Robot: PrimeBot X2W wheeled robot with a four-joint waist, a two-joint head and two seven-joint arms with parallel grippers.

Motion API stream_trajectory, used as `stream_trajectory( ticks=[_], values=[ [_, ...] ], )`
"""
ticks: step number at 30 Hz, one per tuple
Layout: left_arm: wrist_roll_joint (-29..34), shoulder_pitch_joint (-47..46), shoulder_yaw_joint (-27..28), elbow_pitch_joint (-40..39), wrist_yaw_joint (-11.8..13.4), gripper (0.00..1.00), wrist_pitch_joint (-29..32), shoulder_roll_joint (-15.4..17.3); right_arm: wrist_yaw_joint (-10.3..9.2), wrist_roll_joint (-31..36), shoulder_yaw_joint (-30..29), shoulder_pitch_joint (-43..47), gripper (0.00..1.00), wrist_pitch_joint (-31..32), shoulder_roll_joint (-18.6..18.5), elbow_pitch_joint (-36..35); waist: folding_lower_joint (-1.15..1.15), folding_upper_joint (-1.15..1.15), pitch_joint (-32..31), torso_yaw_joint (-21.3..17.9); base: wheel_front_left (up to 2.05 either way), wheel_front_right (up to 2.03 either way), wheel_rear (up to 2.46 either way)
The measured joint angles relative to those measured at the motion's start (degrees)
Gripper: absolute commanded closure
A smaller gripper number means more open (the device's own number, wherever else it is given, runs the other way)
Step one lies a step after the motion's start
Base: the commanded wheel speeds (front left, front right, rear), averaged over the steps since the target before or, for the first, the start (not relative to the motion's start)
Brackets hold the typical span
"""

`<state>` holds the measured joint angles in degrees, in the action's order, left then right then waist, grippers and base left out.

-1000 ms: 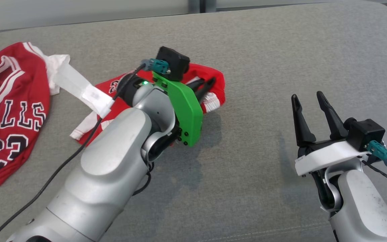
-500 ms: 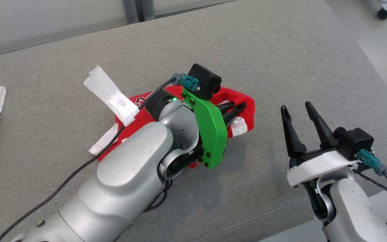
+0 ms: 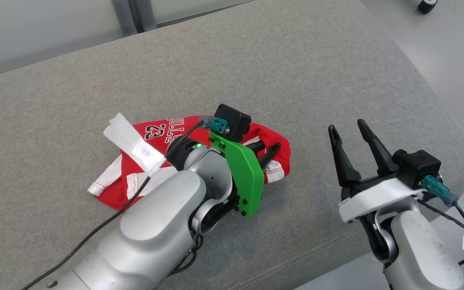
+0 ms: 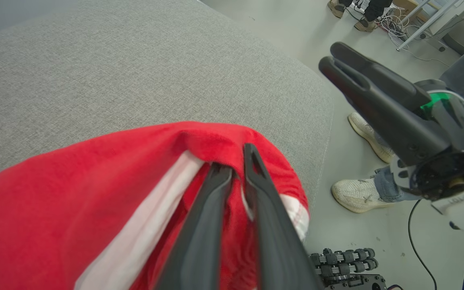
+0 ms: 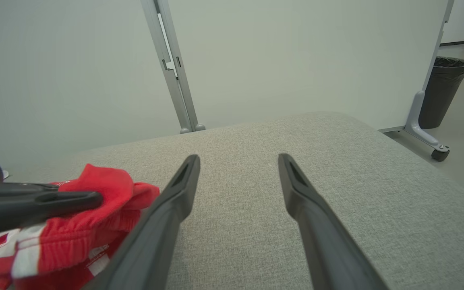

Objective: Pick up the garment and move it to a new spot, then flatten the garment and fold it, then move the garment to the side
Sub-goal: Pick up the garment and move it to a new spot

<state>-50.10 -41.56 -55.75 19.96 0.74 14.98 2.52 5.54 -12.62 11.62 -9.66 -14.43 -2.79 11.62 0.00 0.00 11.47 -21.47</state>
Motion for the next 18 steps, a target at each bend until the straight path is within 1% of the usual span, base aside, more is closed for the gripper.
stream_trajectory(
  ticks=[5,7,12,18],
  values=[
    [-1.1,0.4,0.5,-0.1,1.8,0.00,-2.1,0.0,0.43,0.2,0.8,-0.4,0.00,0.0,0.0,0.4,0.00,0.00,-0.1,0.3,0.00,0.00,0.00],
    [-2.9,1.2,0.6,-0.3,1.9,0.00,-2.7,0.0,0.43,0.2,0.8,-0.4,0.00,0.0,0.0,0.5,0.00,0.00,-0.2,0.4,0.00,0.00,0.00],
    [-3.9,1.7,0.4,-2.2,1.9,0.00,-5.2,0.0,0.44,1.3,0.0,-0.4,0.00,0.0,-0.1,0.0,0.00,0.00,-0.4,0.9,0.00,0.00,0.00],
    [-3.2,1.7,1.9,-2.5,2.9,0.00,-9.6,0.0,0.98,3.7,1.9,-0.5,0.00,0.0,-1.8,-1.2,0.00,0.00,-0.7,3.0,0.00,0.00,0.00]
  ],
)
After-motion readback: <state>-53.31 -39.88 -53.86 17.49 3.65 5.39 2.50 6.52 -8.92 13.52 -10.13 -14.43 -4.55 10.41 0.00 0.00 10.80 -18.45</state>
